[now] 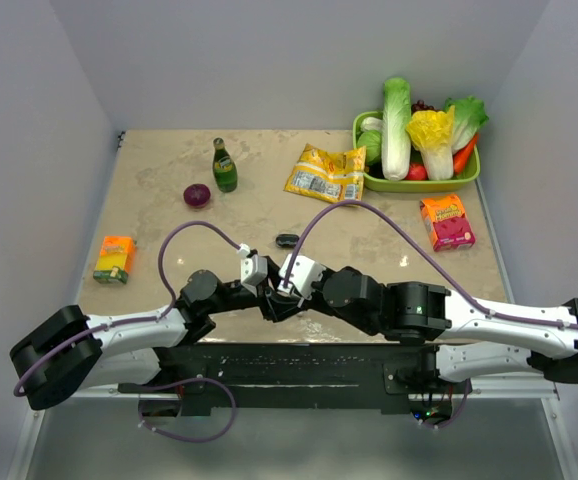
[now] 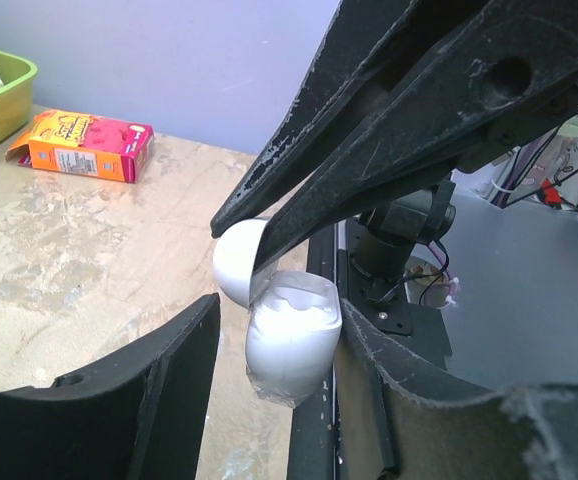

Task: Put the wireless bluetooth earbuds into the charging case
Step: Adjust the charging case.

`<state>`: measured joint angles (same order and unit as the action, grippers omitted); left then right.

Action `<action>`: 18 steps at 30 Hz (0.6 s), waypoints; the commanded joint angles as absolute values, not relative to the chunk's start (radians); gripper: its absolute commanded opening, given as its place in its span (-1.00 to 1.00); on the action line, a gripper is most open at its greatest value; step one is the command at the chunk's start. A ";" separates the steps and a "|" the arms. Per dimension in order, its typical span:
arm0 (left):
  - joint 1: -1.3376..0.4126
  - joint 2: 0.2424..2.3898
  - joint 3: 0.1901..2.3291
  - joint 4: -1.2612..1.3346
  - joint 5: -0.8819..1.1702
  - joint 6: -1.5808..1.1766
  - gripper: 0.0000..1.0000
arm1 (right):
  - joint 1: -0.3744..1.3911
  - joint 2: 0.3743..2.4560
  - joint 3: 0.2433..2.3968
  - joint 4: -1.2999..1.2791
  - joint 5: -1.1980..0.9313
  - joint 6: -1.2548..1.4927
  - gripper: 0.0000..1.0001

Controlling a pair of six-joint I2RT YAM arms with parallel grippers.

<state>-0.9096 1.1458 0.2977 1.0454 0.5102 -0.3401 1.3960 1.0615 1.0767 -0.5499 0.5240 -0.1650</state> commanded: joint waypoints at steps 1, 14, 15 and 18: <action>-0.887 1.140 0.336 1.065 0.472 -0.319 0.04 | 1.408 1.031 1.091 -0.515 0.466 -0.143 -1.00; -0.885 1.146 0.348 1.069 0.503 -0.313 -0.33 | 1.410 1.035 1.085 -0.517 0.463 -0.138 -1.00; -0.885 1.146 0.348 1.069 0.505 -0.313 -0.37 | 1.410 1.035 1.085 -0.515 0.462 -0.138 -1.00; -0.885 1.146 0.345 1.075 0.508 -0.313 -0.46 | 1.410 1.035 1.086 -0.517 0.465 -0.138 -1.00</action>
